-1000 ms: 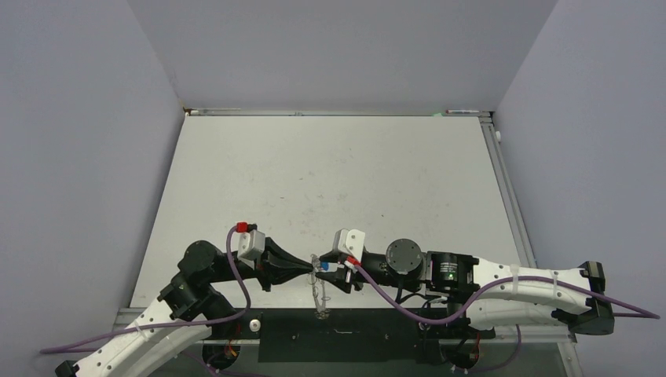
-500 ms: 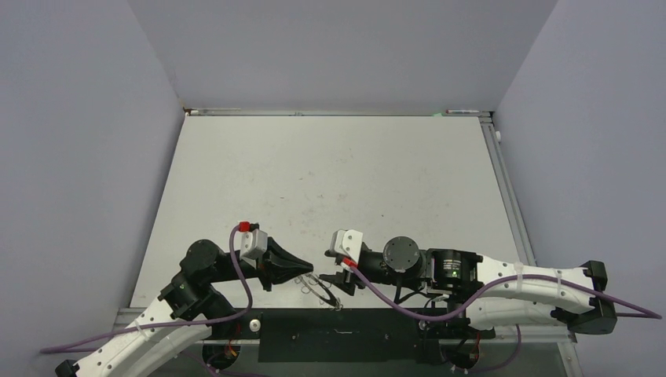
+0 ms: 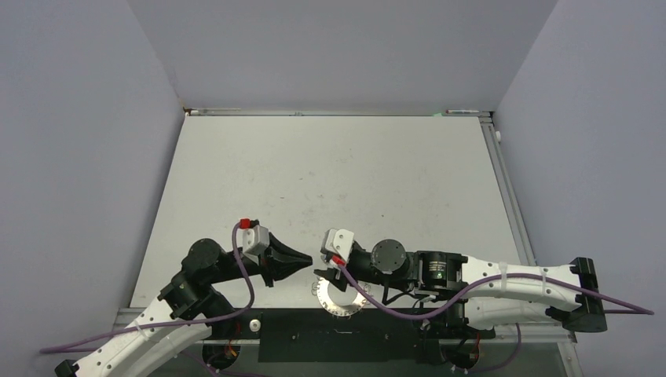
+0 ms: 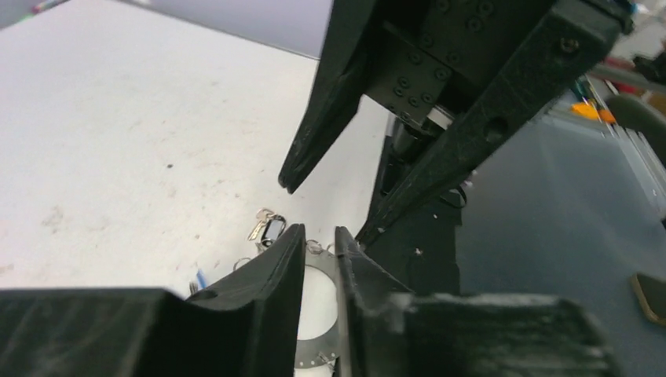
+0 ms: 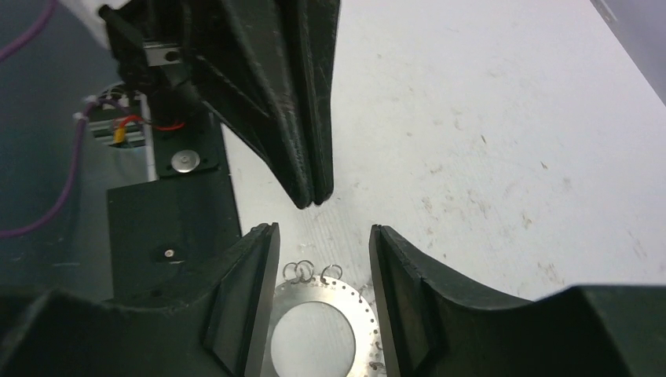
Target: Put the keys on the keyring
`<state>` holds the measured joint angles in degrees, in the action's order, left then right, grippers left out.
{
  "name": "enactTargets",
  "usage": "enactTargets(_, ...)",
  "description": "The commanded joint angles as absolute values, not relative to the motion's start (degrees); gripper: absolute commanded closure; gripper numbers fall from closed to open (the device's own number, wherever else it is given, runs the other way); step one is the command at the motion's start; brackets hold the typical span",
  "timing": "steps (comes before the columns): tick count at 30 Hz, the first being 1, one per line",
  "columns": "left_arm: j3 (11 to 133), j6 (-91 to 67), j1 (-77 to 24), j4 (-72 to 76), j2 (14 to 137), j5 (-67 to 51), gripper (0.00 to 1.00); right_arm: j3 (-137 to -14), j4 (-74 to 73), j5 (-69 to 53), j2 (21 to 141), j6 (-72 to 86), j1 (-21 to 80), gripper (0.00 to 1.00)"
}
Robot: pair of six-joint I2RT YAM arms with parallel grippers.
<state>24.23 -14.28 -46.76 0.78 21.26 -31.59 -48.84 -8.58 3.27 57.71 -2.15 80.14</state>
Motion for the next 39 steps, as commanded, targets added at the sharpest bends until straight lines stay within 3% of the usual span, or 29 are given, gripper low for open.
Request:
enactTargets(1,28.8,-10.68,-46.41,-6.77,23.35,-17.21,0.73,-45.78,-3.43,20.55,57.26,8.71,78.66,0.53)
enactTargets(3,29.65,-10.0,-46.34,-9.05,24.62,-13.87,0.64,-45.01,-4.51,24.01,57.68,15.31,77.44,0.52)
enactTargets(6,31.3,-10.74,-46.22,-11.87,27.33,-10.38,0.41,-44.12,-9.26,29.16,59.0,24.43,76.83,0.41)
enactTargets(10,34.23,-15.95,-46.18,-17.48,32.23,-1.23,0.01,-43.64,-17.63,32.84,61.47,33.45,76.63,0.39)
enactTargets(15,40.61,-29.48,-45.96,-29.57,42.32,13.45,0.04,-44.54,-27.6,37.27,64.58,40.08,76.41,0.42)
enactTargets(19,42.35,-37.91,-45.75,-31.51,42.41,20.35,0.04,-46.57,-33.3,39.21,65.37,49.77,75.18,0.43)
enactTargets(24,33.4,-35.41,-45.69,-19.72,38.1,11.45,0.04,-44.29,-34.14,39.23,64.98,60.97,74.1,0.46)
enactTargets(29,40.17,-32.6,-46.51,-28.1,44.42,9.45,0.0,-43.85,-34.56,37.81,68.5,68.64,73.91,0.49)
enactTargets(34,50.98,-21.31,-49.74,-40.6,48.53,13.75,0.06,-45.77,-33.84,36.4,73.75,70.8,73.91,0.52)
enactTargets(39,42.42,-19.81,-49.71,-32.09,44.6,12.72,0.08,-45.3,-26.14,30.39,77.16,64.55,74.12,0.62)
